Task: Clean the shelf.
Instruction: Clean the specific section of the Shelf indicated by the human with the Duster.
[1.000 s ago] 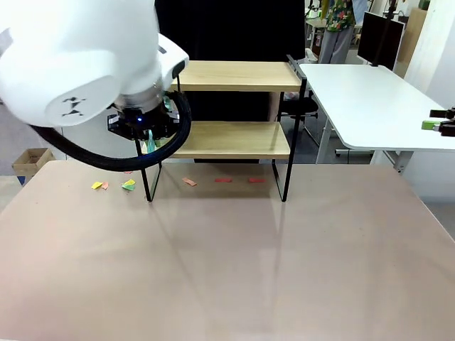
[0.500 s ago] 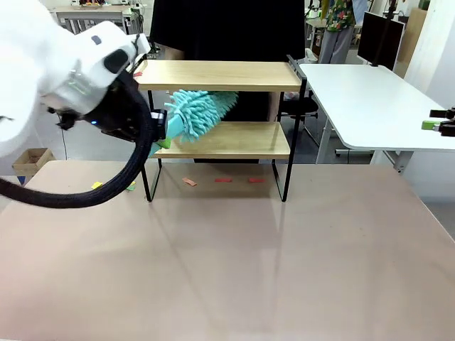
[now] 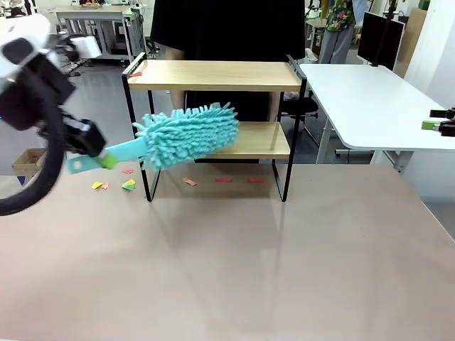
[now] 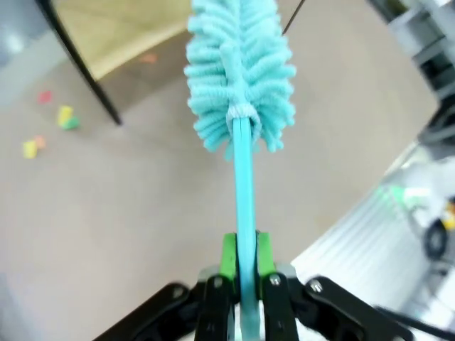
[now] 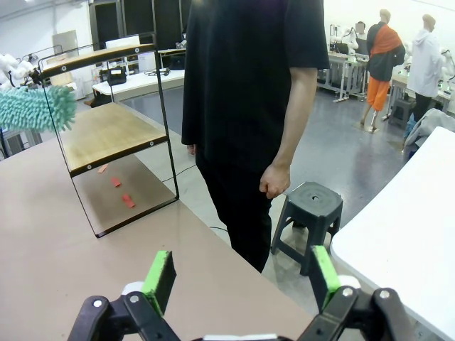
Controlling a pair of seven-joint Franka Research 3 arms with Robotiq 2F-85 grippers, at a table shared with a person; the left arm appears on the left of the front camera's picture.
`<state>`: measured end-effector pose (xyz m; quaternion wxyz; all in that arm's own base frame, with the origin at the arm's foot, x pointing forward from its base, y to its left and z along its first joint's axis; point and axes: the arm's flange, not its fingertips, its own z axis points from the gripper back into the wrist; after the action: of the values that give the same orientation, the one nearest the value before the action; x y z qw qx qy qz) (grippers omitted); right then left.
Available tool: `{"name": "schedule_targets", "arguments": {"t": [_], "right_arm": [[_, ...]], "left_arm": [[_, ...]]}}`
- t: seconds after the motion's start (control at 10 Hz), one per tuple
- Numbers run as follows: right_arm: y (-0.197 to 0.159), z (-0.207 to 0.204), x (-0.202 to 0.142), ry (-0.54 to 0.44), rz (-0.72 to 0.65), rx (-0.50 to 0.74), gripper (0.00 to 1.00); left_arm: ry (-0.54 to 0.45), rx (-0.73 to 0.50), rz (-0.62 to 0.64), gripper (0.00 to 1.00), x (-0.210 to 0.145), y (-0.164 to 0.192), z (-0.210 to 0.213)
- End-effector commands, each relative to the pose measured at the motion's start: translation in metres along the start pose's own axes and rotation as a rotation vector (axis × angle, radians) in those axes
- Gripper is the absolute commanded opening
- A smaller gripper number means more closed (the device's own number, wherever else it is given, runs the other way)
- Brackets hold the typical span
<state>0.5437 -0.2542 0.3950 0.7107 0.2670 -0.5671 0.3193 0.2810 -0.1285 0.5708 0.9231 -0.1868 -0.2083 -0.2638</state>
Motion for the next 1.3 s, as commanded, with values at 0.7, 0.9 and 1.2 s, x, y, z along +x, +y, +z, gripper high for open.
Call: {"name": "schedule_targets", "arguments": {"t": [0.7,0.9,1.2], "right_arm": [[0.001,-0.001,0.003,0.002,0.005,0.003,1.00],[0.001,-0.001,0.003,0.002,0.005,0.003,1.00],[0.001,-0.001,0.003,0.002,0.005,0.003,1.00]], "left_arm": [[0.572,0.181,-0.486,0.13,-0.034,-0.020,0.035],[0.623,0.207,-0.515,0.13,-0.035,-0.023,0.026],[0.626,0.209,-0.483,0.13,-0.038,-0.026,0.017]]}}
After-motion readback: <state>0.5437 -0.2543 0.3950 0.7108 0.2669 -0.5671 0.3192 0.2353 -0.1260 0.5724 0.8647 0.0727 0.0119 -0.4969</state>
